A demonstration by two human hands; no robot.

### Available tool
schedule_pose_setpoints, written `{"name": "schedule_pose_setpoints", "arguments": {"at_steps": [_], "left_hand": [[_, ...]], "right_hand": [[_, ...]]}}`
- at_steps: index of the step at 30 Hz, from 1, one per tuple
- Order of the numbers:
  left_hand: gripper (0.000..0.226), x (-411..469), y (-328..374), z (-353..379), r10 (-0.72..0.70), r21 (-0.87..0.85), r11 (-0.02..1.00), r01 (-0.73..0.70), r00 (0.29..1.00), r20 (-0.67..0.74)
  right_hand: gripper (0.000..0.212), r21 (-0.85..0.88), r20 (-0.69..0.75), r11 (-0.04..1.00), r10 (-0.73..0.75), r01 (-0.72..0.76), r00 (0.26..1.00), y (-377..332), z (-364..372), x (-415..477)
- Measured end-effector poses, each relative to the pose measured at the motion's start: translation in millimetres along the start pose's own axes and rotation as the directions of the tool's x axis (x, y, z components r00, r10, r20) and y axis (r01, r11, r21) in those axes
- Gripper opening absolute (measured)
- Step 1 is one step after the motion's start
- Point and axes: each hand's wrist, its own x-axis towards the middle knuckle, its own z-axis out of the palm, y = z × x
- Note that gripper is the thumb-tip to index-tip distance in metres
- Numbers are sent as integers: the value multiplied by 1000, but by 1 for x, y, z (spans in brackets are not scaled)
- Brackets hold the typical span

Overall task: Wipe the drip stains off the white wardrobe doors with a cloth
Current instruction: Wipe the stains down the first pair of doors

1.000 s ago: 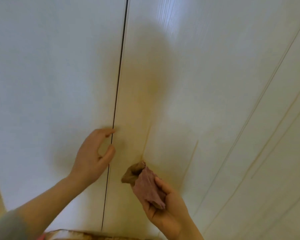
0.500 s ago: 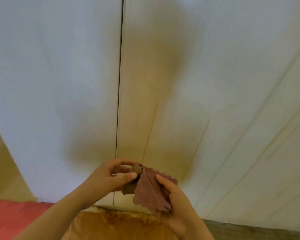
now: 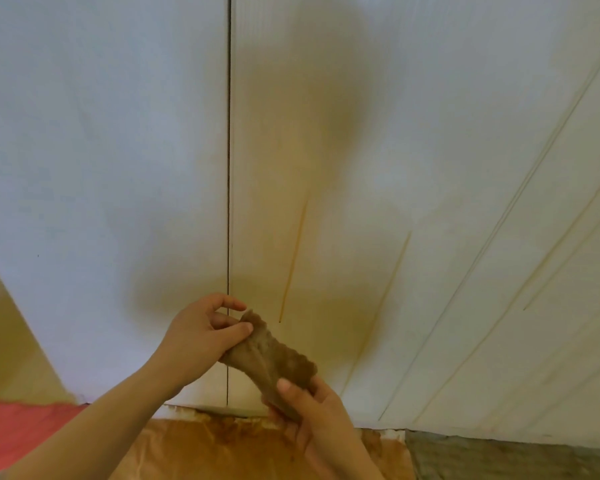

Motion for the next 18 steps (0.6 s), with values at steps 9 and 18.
{"name": "schedule_pose_setpoints", "arguments": {"at_steps": [9, 18], "left_hand": [[21, -4, -5, -2, -2, -38, 999, 1, 1000, -25], [17, 2, -3, 5, -13, -170, 985, 8, 1000, -27]], "right_hand": [[40, 472, 93, 871, 101, -133, 991, -18, 13, -8], [34, 194, 69, 929, -333, 315, 940, -54, 28, 3]]}}
